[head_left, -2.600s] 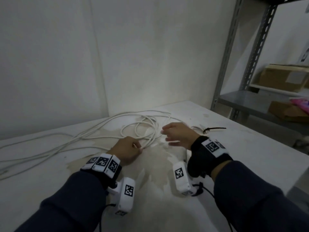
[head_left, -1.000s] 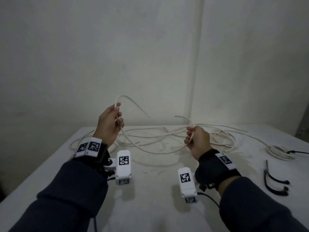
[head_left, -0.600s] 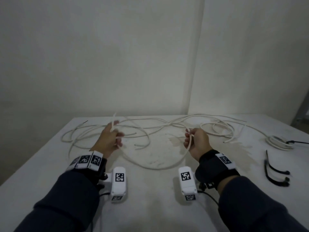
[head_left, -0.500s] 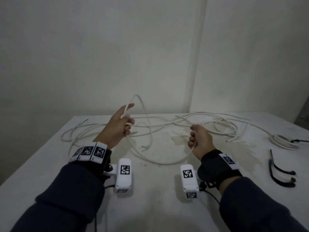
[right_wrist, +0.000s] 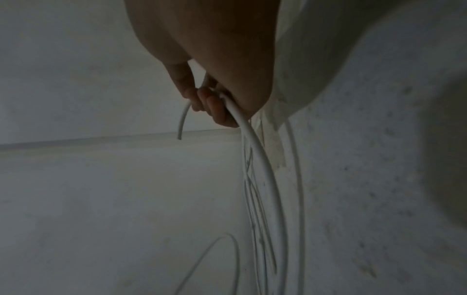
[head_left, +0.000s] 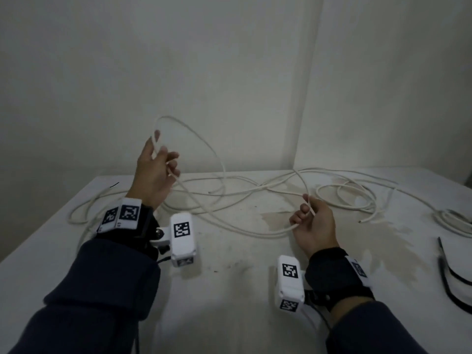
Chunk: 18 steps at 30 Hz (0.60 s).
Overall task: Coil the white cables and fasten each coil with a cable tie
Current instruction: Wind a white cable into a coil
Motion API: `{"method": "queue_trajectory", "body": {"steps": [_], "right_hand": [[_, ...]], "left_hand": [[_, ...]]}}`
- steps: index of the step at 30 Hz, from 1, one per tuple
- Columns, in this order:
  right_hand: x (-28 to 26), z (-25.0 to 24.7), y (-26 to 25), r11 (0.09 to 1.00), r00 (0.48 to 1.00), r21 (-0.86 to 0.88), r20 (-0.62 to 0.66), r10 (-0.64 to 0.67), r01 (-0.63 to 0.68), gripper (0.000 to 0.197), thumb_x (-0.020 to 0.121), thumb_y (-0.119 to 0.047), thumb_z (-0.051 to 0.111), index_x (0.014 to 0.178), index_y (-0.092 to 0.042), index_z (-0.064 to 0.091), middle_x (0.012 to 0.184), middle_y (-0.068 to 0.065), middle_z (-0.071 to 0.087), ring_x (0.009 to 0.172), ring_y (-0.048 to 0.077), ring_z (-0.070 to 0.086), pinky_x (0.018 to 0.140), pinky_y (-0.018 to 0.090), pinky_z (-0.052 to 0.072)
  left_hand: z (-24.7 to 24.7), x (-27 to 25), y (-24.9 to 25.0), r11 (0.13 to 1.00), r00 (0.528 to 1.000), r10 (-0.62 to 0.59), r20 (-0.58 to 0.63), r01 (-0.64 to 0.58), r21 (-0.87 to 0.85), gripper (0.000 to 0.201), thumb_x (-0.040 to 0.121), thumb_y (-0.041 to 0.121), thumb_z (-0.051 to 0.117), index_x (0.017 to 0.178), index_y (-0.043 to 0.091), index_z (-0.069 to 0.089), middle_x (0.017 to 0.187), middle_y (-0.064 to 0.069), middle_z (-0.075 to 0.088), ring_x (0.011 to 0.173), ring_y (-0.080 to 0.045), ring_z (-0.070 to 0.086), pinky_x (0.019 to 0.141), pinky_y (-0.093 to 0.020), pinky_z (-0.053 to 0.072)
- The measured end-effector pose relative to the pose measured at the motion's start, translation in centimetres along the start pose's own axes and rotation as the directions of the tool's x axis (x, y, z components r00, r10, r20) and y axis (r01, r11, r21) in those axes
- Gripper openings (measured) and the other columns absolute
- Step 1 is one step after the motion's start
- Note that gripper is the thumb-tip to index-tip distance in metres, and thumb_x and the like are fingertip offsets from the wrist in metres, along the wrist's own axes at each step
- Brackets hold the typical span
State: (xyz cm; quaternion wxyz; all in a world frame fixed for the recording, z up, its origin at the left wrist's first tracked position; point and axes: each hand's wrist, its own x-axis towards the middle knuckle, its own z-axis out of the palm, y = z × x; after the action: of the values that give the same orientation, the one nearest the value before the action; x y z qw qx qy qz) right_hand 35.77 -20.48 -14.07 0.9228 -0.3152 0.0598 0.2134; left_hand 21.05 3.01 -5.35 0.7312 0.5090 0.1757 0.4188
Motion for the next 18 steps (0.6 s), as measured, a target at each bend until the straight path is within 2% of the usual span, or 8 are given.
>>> {"method": "queue_trajectory", "body": {"steps": [2, 4, 6, 7, 10, 13, 15, 18], "right_hand": [[0.6, -0.1, 0.7, 0.999, 1.0, 0.046, -0.024, 0.016, -0.015, 0.011, 0.096, -0.016, 0.047, 0.093, -0.014, 0.057, 0.048, -0.005, 0.041, 0.035, 0.006, 0.032, 0.036, 0.016, 0.029], [1.1, -0.3, 1.1, 0.996, 0.999, 0.088, -0.041, 0.015, -0.011, 0.013, 0.098, -0.014, 0.045, 0.097, -0.013, 0.059, 0.052, -0.004, 0.041, 0.037, 0.006, 0.033, 0.038, 0.016, 0.031], [1.3, -0.4, 1.1, 0.995, 0.999, 0.098, -0.049, 0.002, 0.003, 0.017, 0.099, -0.014, 0.042, 0.098, -0.013, 0.059, 0.055, -0.004, 0.041, 0.038, 0.006, 0.035, 0.043, 0.018, 0.032], [1.2, -0.5, 1.1, 0.995, 0.999, 0.099, -0.05, 0.006, -0.001, 0.018, 0.1, -0.014, 0.041, 0.099, -0.013, 0.059, 0.056, -0.004, 0.042, 0.039, 0.006, 0.036, 0.046, 0.019, 0.033], [0.8, -0.6, 1.2, 0.986, 0.998, 0.164, -0.047, 0.05, -0.042, 0.02, 0.1, -0.015, 0.039, 0.097, -0.015, 0.059, 0.057, -0.003, 0.044, 0.039, 0.008, 0.039, 0.054, 0.02, 0.034], [-0.2, -0.7, 1.0, 0.962, 0.995, 0.261, -0.041, 0.087, -0.074, 0.018, 0.099, -0.012, 0.038, 0.093, -0.013, 0.055, 0.057, -0.001, 0.043, 0.039, 0.008, 0.04, 0.056, 0.021, 0.037], [-0.9, -0.8, 1.1, 0.944, 0.992, 0.313, -0.035, 0.121, -0.104, 0.02, 0.099, -0.008, 0.034, 0.089, -0.012, 0.052, 0.054, 0.0, 0.044, 0.038, 0.009, 0.04, 0.056, 0.022, 0.04], [-1.9, -1.1, 1.6, 0.909, 0.981, 0.378, -0.009, 0.194, -0.176, 0.023, 0.097, -0.005, 0.03, 0.085, -0.013, 0.047, 0.053, 0.0, 0.045, 0.035, 0.011, 0.041, 0.063, 0.029, 0.045]], "left_hand": [[-2.2, 0.7, -1.9, 0.974, 0.986, -0.126, -0.106, 0.143, 0.178, 0.036, 0.1, 0.01, 0.043, 0.135, 0.014, 0.038, 0.082, -0.006, 0.051, 0.063, -0.009, 0.047, 0.052, -0.02, 0.047], [-4.0, 1.1, -3.3, 0.865, 0.945, -0.242, -0.22, 0.313, 0.392, 0.064, 0.096, 0.021, 0.055, 0.147, 0.005, 0.021, 0.116, -0.016, 0.051, 0.091, -0.023, 0.058, 0.076, -0.031, 0.054], [-4.7, 0.5, -3.7, 0.695, 0.912, -0.22, -0.347, 0.396, 0.6, 0.087, 0.091, 0.035, 0.06, 0.152, 0.008, 0.005, 0.151, -0.02, 0.024, 0.132, -0.035, 0.038, 0.107, -0.044, 0.037], [-4.6, -0.3, -3.7, 0.621, 0.909, -0.16, -0.384, 0.395, 0.677, 0.087, 0.09, 0.037, 0.061, 0.152, 0.011, 0.005, 0.154, -0.021, 0.015, 0.138, -0.036, 0.027, 0.111, -0.044, 0.03], [-3.2, -3.6, -3.5, 0.594, 0.939, 0.001, -0.345, 0.277, 0.755, 0.062, 0.09, 0.033, 0.06, 0.142, 0.013, 0.031, 0.143, -0.021, 0.028, 0.127, -0.035, 0.035, 0.1, -0.04, 0.037], [-1.7, -6.8, -3.9, 0.717, 0.973, -0.19, -0.129, 0.227, 0.659, 0.019, 0.094, 0.024, 0.055, 0.101, 0.007, 0.061, 0.095, -0.012, 0.063, 0.075, -0.018, 0.057, 0.061, -0.025, 0.043], [-0.9, -8.7, -4.4, 0.721, 0.89, -0.455, -0.02, 0.382, 0.578, 0.029, 0.096, 0.028, 0.052, 0.088, 0.002, 0.064, 0.065, -0.007, 0.065, 0.051, -0.013, 0.056, 0.048, -0.02, 0.041], [-0.1, -10.2, -5.4, 0.61, 0.712, -0.698, 0.077, 0.535, 0.584, 0.038, 0.096, 0.034, 0.053, 0.096, -0.003, 0.062, 0.075, -0.016, 0.072, 0.054, -0.017, 0.067, 0.049, -0.021, 0.052]]}}
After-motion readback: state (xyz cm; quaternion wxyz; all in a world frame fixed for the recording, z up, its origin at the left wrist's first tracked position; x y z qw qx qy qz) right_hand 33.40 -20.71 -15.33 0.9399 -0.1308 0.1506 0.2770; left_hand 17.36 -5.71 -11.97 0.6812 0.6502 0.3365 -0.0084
